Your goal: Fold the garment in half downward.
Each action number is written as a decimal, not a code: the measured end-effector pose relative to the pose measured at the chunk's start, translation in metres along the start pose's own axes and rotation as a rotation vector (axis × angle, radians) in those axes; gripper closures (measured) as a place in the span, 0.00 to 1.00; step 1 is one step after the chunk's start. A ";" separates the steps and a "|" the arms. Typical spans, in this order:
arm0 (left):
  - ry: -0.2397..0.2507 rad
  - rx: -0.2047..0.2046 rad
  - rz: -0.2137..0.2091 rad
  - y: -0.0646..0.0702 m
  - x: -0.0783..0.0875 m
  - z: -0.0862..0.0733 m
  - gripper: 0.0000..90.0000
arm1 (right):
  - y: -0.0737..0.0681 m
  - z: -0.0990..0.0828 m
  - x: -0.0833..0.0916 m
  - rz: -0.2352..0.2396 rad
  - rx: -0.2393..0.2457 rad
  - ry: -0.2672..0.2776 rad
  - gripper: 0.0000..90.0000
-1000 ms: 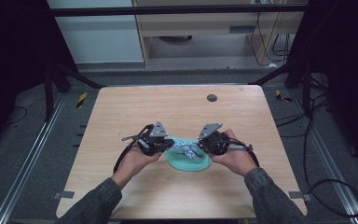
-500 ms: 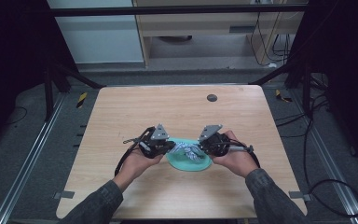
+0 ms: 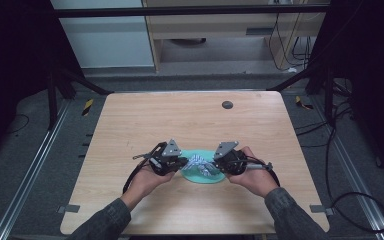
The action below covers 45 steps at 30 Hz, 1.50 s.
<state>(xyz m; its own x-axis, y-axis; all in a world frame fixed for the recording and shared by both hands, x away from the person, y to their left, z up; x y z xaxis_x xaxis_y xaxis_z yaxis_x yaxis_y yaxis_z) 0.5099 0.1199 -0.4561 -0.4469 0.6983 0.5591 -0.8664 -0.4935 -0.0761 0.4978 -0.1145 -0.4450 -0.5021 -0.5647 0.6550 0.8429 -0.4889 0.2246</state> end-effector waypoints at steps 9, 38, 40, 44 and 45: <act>-0.011 -0.006 -0.013 0.005 0.001 -0.009 0.96 | -0.010 -0.006 0.000 0.015 0.001 -0.001 0.91; 0.018 -0.051 -0.034 0.020 0.002 -0.030 0.84 | -0.025 -0.019 -0.001 0.036 -0.048 -0.013 0.76; 0.008 -0.064 -0.035 0.020 0.003 -0.030 0.89 | -0.026 -0.019 0.000 0.040 -0.043 -0.011 0.79; 0.003 -0.064 -0.036 0.021 0.003 -0.031 0.92 | -0.030 -0.020 0.001 0.046 -0.032 -0.008 0.87; -0.003 -0.070 -0.037 0.021 0.004 -0.031 0.92 | -0.031 -0.021 0.000 0.047 -0.029 -0.005 0.89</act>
<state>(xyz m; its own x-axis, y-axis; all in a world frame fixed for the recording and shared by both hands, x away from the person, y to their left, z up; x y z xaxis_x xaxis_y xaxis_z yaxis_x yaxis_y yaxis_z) 0.4831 0.1279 -0.4811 -0.4139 0.7135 0.5653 -0.8957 -0.4302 -0.1129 0.4675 -0.1132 -0.4665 -0.4610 -0.5839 0.6682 0.8594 -0.4813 0.1724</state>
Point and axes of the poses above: each handheld gripper's, and its own axes: x roughly backward along the jaws, z roughly out of its top, y roughly to its right, the point moved 1 cm from there along -x, roughly forward along the jaws, and after that the axes turned 9 degrees about y, right-handed, at the moved point
